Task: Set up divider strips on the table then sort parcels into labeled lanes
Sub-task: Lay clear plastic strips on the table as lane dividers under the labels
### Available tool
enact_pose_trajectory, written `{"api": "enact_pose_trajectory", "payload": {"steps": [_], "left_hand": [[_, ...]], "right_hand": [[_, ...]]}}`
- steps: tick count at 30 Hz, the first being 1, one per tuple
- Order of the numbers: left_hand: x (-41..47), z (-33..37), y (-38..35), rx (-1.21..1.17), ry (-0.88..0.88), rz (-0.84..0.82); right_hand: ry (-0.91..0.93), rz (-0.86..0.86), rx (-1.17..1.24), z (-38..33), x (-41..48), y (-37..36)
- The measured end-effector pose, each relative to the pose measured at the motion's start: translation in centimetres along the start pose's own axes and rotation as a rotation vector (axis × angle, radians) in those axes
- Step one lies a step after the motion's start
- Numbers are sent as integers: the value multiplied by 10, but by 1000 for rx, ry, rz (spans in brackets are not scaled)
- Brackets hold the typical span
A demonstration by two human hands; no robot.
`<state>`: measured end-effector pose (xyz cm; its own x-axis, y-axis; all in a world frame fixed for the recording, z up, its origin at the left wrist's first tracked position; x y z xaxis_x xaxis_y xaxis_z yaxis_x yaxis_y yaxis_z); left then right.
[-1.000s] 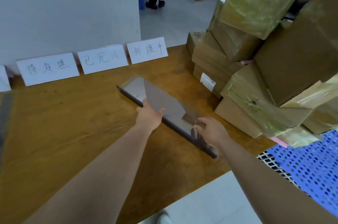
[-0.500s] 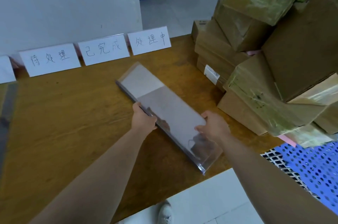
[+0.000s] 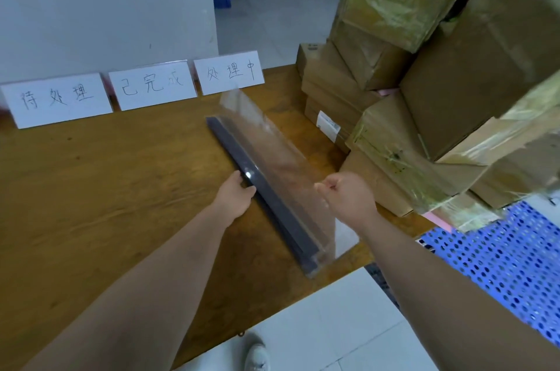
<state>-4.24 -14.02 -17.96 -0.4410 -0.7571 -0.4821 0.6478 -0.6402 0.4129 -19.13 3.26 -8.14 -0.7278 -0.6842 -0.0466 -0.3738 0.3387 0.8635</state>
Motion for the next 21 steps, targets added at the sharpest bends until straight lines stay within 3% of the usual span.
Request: {"api": "enact_pose_trajectory", "payload": {"steps": [3,10,21], "left_hand": [[-6,4,-3,174,-65,-43],[-12,0,22,296,-112,-75],[-22,6,47,300,-146,-37]], "right_hand": [[26,9,111,-9,-7,4],[8,17,103,-33,-13,-2],[-141,38,246,-41,-21,-1]]}}
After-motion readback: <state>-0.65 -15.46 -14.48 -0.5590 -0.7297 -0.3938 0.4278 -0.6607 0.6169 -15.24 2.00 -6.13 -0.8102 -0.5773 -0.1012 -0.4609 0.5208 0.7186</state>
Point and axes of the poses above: each hand's wrist, its own x-axis towards the middle knuckle, its own y-axis out of the back of the hand, z = x × y, the point moved 7 cm from there along x, towards the middle knuckle, and after that the axes turned 7 degrees about z, right-handed, at the moved point
